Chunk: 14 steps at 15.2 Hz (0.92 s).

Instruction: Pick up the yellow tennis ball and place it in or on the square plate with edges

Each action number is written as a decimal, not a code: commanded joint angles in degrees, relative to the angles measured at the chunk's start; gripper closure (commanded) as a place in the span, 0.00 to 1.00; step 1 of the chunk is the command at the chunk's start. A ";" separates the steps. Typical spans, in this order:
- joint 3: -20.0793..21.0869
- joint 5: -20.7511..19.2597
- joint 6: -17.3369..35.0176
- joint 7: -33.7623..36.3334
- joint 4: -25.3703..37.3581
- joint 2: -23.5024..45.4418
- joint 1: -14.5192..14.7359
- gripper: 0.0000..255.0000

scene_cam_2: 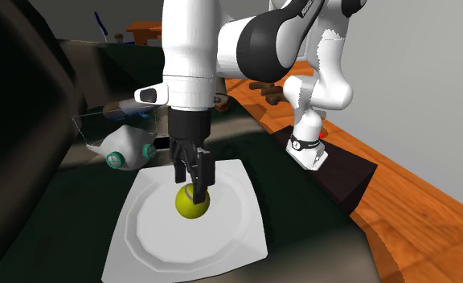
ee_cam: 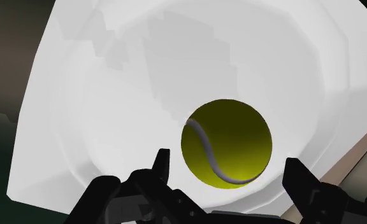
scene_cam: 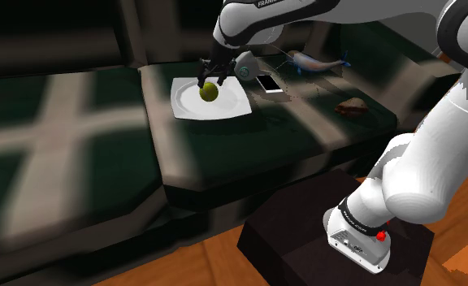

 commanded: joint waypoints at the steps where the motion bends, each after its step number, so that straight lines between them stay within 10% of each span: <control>1: 0.00 0.00 0.00 0.00 0.00 0.00 0.00 0.00; 14: -0.44 -1.37 -6.13 0.88 2.12 -4.08 -0.35 0.00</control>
